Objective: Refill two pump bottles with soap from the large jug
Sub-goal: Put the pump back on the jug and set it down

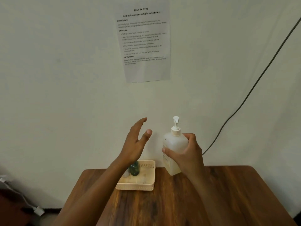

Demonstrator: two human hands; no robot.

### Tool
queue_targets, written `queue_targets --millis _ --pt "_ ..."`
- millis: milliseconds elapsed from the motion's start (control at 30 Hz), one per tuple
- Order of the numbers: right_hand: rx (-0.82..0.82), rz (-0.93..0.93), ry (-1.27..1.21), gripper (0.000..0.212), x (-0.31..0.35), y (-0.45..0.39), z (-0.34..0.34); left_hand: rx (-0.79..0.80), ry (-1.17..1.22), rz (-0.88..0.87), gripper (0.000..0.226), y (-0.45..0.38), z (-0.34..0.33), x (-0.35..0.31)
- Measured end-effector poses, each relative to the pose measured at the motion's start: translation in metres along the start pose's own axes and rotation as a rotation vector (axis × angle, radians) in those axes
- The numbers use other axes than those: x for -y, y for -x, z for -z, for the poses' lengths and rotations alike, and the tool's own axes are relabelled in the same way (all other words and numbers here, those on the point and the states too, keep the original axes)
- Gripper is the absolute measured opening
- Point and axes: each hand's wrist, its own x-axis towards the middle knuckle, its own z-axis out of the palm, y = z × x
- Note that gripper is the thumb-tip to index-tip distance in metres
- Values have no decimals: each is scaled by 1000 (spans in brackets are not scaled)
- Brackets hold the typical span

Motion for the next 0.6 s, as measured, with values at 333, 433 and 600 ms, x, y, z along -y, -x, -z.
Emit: queue_targets --millis 333,433,600 --pt "-51 -49 31 96 -60 -34 -35 65 -100 -19 75 -9 -54 69" --pt "-62 -65 43 96 -82 -44 -47 87 -124 8 77 -14 -71 88" --pt "-89 -98 72 95 -117 -62 -67 125 -146 27 79 -21 -92 116"
